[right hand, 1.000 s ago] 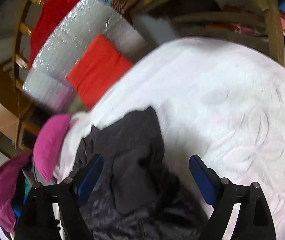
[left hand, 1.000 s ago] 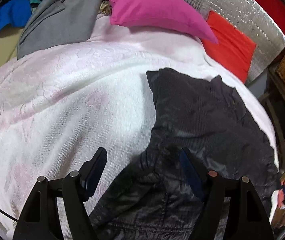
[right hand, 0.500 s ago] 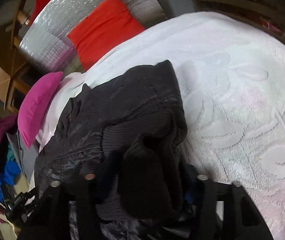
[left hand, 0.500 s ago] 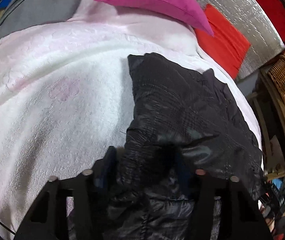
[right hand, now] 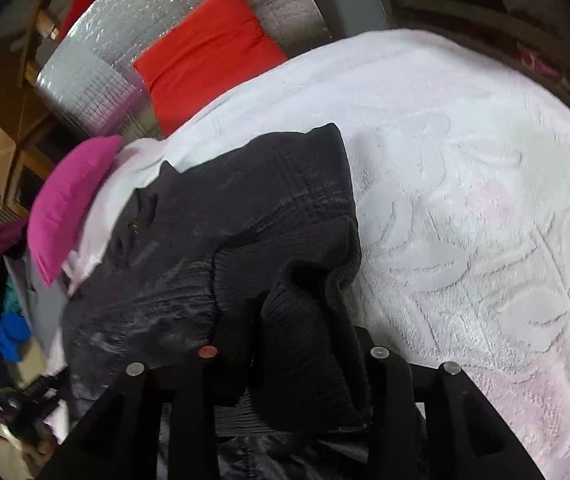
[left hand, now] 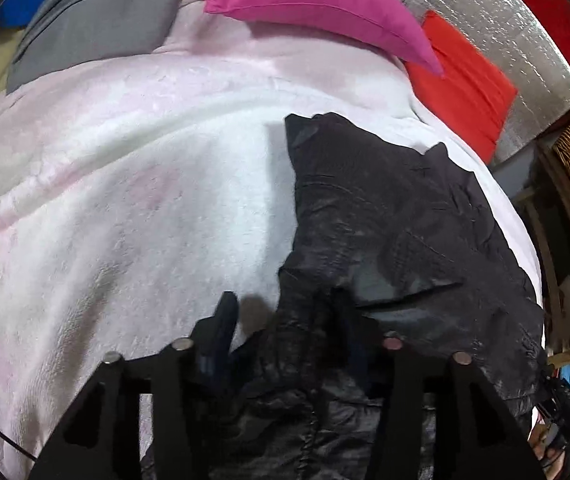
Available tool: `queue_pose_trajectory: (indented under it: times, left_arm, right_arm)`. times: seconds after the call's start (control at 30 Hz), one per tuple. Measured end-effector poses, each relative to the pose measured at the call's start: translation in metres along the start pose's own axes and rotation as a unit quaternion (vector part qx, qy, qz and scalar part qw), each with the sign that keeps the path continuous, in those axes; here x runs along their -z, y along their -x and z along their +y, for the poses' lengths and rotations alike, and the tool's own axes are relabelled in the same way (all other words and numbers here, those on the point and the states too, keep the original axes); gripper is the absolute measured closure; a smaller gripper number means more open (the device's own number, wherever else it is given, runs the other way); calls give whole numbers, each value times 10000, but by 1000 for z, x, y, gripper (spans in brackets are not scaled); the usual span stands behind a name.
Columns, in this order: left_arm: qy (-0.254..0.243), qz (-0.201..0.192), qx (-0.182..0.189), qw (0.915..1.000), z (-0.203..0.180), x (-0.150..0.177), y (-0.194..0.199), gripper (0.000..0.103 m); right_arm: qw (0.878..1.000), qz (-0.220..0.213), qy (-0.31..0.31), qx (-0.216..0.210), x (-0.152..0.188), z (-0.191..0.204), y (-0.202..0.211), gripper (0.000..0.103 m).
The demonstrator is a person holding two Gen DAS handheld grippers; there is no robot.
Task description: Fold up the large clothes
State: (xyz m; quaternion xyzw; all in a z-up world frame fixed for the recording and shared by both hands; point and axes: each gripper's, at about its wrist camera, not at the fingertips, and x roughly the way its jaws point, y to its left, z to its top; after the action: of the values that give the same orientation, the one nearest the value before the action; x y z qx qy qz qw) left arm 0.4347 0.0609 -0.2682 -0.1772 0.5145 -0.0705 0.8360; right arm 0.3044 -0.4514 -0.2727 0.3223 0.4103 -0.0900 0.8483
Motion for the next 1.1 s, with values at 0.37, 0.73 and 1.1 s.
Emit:
queue_pose_trajectory:
  times: [0.37,0.73,1.1]
  left_arm:
    - [-621,-105,-94,9980,-22,12,15,49]
    - [-1033,-235,-409,9935,-32,28,16,70]
    - [-1220,-480,-653,9892,-34,31,30,65]
  right_arm:
    - [9975,-153,-474,-495,-11,-20,32,48]
    - [9997,-21,225,5,11,7,20,66]
    - [9998,-119,-84,121,4,-8,41,53]
